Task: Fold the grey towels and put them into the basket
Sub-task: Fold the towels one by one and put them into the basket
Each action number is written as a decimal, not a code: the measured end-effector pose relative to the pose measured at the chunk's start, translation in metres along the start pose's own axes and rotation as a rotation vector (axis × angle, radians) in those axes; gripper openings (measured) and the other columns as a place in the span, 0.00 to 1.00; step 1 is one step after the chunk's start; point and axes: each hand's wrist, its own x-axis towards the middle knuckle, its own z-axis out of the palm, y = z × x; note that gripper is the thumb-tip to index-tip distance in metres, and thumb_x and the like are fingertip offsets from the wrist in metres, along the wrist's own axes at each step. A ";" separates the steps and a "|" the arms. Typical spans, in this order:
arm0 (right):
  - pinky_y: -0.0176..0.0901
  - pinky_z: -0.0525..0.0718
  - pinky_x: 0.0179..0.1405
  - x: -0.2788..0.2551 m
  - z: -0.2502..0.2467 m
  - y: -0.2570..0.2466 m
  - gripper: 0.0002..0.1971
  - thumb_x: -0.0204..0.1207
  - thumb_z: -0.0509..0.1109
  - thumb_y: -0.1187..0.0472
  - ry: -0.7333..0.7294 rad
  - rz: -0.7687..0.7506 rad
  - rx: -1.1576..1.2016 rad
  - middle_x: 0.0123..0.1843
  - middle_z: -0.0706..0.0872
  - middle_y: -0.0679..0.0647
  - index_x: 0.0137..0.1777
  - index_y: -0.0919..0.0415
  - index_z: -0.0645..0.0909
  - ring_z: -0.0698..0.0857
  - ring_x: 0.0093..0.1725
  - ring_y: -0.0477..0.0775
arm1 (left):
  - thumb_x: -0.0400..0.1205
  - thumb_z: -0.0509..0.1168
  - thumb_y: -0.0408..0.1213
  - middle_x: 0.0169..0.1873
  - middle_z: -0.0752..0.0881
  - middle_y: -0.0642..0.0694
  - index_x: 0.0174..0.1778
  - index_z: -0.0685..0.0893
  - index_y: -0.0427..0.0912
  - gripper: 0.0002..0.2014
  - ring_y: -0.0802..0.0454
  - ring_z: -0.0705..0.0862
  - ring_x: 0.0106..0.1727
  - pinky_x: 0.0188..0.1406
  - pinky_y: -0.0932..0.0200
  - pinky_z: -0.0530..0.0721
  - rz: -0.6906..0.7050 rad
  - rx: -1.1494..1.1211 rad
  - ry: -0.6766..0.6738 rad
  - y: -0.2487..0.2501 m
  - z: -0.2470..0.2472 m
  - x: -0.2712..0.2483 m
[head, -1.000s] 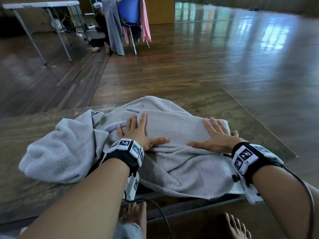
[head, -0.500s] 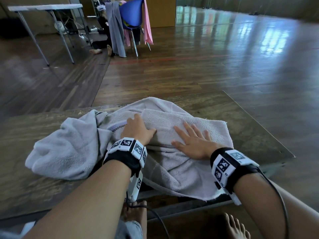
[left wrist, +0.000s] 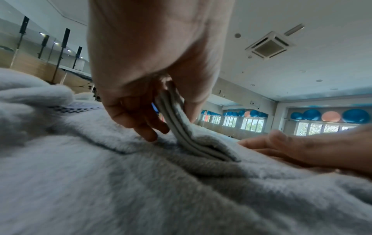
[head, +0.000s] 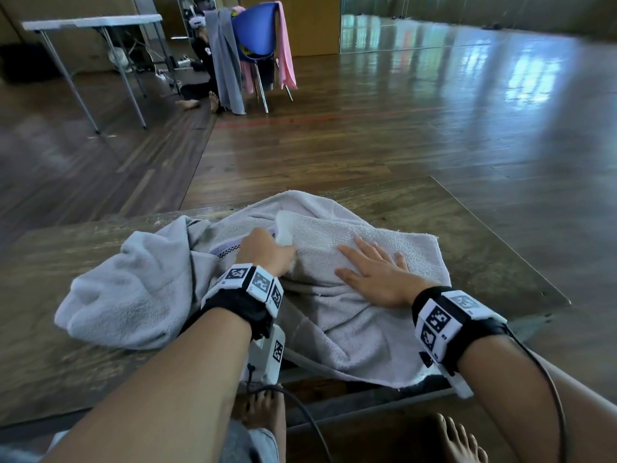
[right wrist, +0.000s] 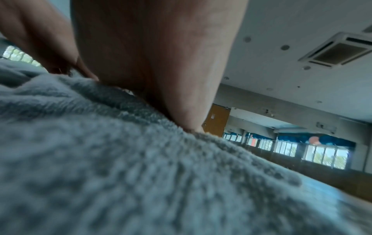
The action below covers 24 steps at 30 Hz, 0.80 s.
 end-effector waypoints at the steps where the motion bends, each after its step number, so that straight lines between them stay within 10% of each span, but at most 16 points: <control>1: 0.70 0.35 0.83 -0.002 -0.004 0.000 0.32 0.86 0.45 0.32 0.047 -0.005 0.042 0.92 0.48 0.48 0.88 0.40 0.55 0.47 0.90 0.57 | 0.75 0.71 0.41 0.30 0.79 0.48 0.31 0.73 0.41 0.14 0.47 0.79 0.32 0.24 0.58 0.65 0.041 -0.039 0.023 0.006 -0.001 -0.002; 3: 0.73 0.43 0.84 -0.005 -0.014 -0.001 0.28 0.88 0.45 0.35 0.171 0.005 0.163 0.81 0.73 0.52 0.77 0.49 0.73 0.68 0.83 0.59 | 0.77 0.69 0.38 0.38 0.82 0.48 0.41 0.77 0.40 0.08 0.47 0.79 0.41 0.32 0.57 0.70 0.147 -0.114 0.098 0.021 -0.003 -0.009; 6: 0.62 0.67 0.80 -0.010 -0.030 0.006 0.33 0.88 0.45 0.35 0.349 0.059 0.679 0.69 0.85 0.55 0.70 0.58 0.81 0.80 0.71 0.56 | 0.78 0.71 0.33 0.42 0.84 0.51 0.50 0.81 0.41 0.08 0.53 0.81 0.42 0.41 0.61 0.75 0.394 -0.308 0.169 0.053 -0.002 -0.025; 12: 0.58 0.89 0.50 -0.023 -0.050 0.048 0.36 0.79 0.64 0.31 0.315 0.169 1.553 0.54 0.92 0.67 0.65 0.67 0.82 0.90 0.48 0.66 | 0.77 0.77 0.47 0.64 0.86 0.49 0.63 0.80 0.50 0.20 0.54 0.84 0.65 0.65 0.56 0.82 0.719 -0.317 -0.381 0.096 0.023 -0.059; 16: 0.57 0.87 0.45 -0.025 -0.045 0.072 0.03 0.82 0.69 0.70 0.471 0.320 1.374 0.46 0.88 0.68 0.49 0.72 0.82 0.89 0.34 0.58 | 0.80 0.72 0.48 0.67 0.82 0.46 0.70 0.78 0.46 0.23 0.49 0.80 0.66 0.68 0.52 0.78 0.796 -0.071 -0.396 0.099 0.041 -0.059; 20: 0.50 0.91 0.33 -0.028 -0.044 0.093 0.01 0.82 0.69 0.73 0.474 0.388 1.286 0.42 0.91 0.64 0.50 0.70 0.81 0.93 0.33 0.55 | 0.77 0.73 0.47 0.69 0.79 0.48 0.72 0.77 0.47 0.27 0.49 0.76 0.70 0.70 0.47 0.76 0.768 0.036 -0.440 0.101 0.053 -0.058; 24: 0.64 0.91 0.56 -0.030 -0.041 0.105 0.07 0.76 0.74 0.72 0.511 0.458 1.096 0.53 0.90 0.65 0.52 0.68 0.82 0.92 0.52 0.63 | 0.74 0.73 0.54 0.72 0.76 0.48 0.73 0.75 0.55 0.31 0.48 0.74 0.74 0.74 0.44 0.72 0.758 0.155 -0.479 0.105 0.065 -0.058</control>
